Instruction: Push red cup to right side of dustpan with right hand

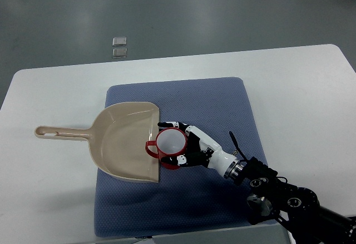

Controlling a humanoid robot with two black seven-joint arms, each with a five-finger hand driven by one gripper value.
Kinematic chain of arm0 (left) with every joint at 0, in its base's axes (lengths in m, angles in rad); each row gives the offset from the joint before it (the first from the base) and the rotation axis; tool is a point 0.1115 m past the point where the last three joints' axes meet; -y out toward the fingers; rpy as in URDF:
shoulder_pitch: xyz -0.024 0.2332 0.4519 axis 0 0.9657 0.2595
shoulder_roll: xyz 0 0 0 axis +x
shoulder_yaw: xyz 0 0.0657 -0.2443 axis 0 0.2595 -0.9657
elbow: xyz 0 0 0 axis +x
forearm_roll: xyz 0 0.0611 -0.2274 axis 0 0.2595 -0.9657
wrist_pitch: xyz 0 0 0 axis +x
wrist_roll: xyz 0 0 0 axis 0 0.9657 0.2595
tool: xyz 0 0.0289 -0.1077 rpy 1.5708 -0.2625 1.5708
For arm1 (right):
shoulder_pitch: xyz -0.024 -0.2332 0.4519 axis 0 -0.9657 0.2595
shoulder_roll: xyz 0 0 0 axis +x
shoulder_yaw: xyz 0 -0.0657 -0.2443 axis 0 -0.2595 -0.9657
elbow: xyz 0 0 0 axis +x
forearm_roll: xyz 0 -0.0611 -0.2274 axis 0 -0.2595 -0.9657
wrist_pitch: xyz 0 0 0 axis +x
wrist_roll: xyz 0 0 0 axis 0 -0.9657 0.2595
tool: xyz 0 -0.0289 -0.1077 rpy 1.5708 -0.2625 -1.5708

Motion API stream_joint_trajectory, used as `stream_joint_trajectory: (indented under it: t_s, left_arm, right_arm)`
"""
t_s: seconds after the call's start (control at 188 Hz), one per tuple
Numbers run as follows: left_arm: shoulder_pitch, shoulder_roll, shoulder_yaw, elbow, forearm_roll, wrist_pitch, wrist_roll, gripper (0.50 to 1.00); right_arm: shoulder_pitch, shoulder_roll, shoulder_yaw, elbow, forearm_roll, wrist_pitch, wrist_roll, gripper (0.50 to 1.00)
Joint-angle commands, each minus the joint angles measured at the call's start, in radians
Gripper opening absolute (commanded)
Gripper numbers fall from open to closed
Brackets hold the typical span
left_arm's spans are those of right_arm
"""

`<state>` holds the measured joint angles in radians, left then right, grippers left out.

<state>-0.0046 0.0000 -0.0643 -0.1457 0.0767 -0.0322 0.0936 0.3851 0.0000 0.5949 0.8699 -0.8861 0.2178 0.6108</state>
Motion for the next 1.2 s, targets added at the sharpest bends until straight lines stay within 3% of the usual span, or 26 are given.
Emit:
stream_joint_trajectory:
  t_s: [0.0, 1.196]
  left_arm:
    - [0.000, 0.000, 0.000, 0.000, 0.000, 0.000, 0.000, 1.000]
    - [0.000, 0.000, 0.001, 0.000, 0.000, 0.000, 0.000, 1.000]
  right_arm:
    - [0.000, 0.000, 0.003, 0.000, -0.001, 0.000, 0.000, 0.930]
    - [-0.003, -0.032, 0.017, 0.001, 0.001, 0.018, 0.000, 0.930]
